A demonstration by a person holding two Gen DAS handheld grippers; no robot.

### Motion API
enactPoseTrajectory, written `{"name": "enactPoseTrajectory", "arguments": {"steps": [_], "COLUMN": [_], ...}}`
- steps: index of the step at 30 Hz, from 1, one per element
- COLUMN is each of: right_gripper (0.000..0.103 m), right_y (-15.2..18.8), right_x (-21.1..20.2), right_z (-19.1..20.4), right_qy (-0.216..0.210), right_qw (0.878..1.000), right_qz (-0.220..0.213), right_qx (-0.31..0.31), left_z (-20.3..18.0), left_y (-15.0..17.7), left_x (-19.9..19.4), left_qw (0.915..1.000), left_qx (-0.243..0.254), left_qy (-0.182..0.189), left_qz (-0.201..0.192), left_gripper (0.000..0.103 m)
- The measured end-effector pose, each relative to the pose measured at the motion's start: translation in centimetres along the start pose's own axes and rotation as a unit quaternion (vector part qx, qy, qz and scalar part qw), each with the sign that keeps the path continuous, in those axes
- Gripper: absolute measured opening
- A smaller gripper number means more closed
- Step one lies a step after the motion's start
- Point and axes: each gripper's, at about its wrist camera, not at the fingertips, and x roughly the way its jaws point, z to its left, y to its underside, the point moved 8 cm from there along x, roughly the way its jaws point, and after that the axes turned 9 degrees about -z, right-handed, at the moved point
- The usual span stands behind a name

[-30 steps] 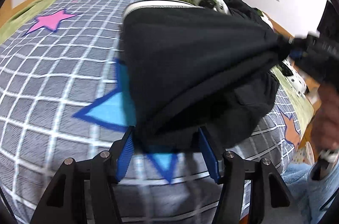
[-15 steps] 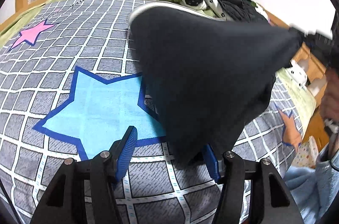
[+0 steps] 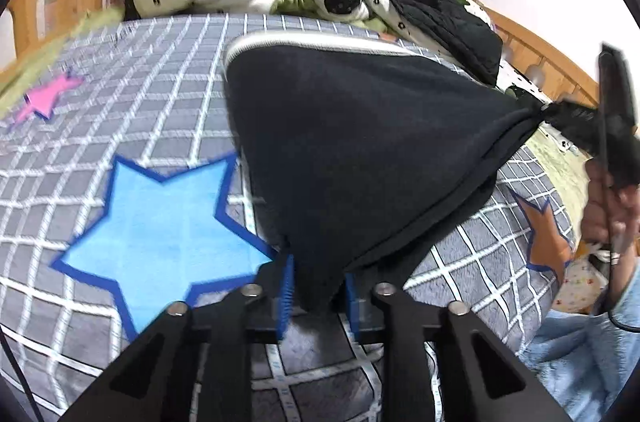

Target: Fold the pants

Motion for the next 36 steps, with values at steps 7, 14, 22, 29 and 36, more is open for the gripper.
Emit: {"name": "enactPoseTrajectory", "arguments": {"steps": [7, 14, 22, 29, 36], "right_gripper": [0.004, 0.011, 0.043, 0.052, 0.062], "right_y": [2.3, 2.2, -0.8, 0.6, 0.4], "right_x": [1.3, 1.0, 2.9, 6.8, 10.4], "right_z": [-0.8, -0.2, -1.2, -0.8, -1.3], "right_qy": [0.035, 0.036, 0.054, 0.053, 0.047], "right_qw": [0.998, 0.997, 0.998, 0.995, 0.991], "right_qz": [0.052, 0.063, 0.043, 0.076, 0.108], "right_qx": [-0.022, -0.034, -0.014, -0.034, -0.066], "left_z": [0.9, 1.9, 4.9, 7.8, 6.7], "left_y": [1.9, 1.8, 0.9, -2.9, -6.0], "left_x": [0.9, -1.0, -2.9, -0.5, 5.6], "left_qw": [0.9993, 0.9989, 0.9977, 0.9941, 0.9929], "left_qx": [0.015, -0.011, -0.049, -0.100, -0.084], "left_qy": [-0.003, 0.025, 0.046, 0.039, 0.063], "left_qz": [0.033, 0.039, 0.009, 0.014, 0.055], "left_gripper": [0.013, 0.030, 0.052, 0.053, 0.053]}}
